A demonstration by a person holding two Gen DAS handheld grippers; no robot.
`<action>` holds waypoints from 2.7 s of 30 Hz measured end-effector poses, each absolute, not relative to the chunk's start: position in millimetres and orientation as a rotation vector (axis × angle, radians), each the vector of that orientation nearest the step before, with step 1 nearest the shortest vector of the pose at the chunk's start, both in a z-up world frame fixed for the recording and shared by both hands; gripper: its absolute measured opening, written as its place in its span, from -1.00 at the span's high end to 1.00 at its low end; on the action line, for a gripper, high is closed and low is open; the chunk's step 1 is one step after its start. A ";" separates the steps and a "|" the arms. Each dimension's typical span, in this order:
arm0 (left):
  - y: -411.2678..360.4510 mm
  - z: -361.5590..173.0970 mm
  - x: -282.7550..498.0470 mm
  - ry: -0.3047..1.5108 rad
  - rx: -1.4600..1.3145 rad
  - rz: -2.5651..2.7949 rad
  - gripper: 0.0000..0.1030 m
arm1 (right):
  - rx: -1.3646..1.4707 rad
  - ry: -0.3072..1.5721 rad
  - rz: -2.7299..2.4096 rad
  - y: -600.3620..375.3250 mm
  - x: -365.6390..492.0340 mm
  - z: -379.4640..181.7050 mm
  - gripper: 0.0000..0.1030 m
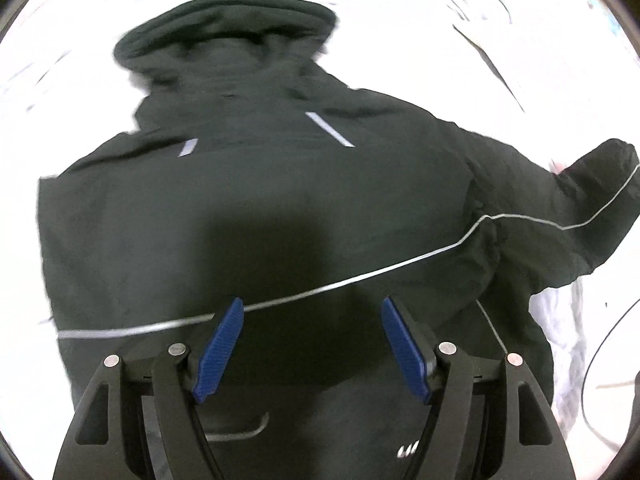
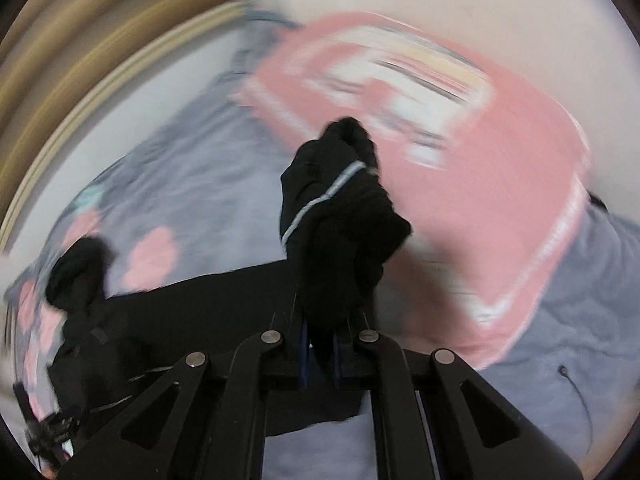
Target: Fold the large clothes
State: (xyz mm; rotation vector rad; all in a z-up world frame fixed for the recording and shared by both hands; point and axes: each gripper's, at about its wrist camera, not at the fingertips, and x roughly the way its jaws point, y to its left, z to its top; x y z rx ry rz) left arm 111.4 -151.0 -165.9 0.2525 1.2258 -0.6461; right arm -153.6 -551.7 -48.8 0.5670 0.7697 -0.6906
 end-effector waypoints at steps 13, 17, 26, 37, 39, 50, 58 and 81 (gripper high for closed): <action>-6.9 -146.2 120.6 1.167 0.058 -0.465 -0.41 | 0.184 0.939 -0.065 -222.6 61.2 -52.7 0.80; 35.8 -148.5 121.0 1.167 0.018 -0.386 -0.41 | 0.084 1.031 0.074 -131.0 108.4 -100.8 0.80; 84.7 -158.5 123.7 1.191 -0.060 -0.317 -0.41 | 0.129 1.293 0.164 -99.4 152.5 -217.1 0.57; 29.2 -171.3 184.0 1.242 -0.217 -0.537 -0.41 | 0.317 1.199 0.028 -232.4 66.9 -165.1 -0.35; 18.2 -186.3 195.6 1.277 -0.205 -0.509 -0.41 | 0.384 1.194 -0.055 -266.1 48.6 -168.0 -0.35; 3.6 -171.8 211.0 1.192 -0.250 -0.547 0.68 | 0.431 1.159 -0.270 -338.0 19.5 -164.3 -0.35; 66.1 -221.5 220.9 1.380 -0.302 -0.429 0.59 | 0.266 1.232 -0.332 -323.3 78.6 -200.1 -0.38; 33.0 -130.2 200.3 1.164 -0.145 -0.601 0.04 | 0.264 1.171 -0.193 -288.9 91.7 -178.8 -0.49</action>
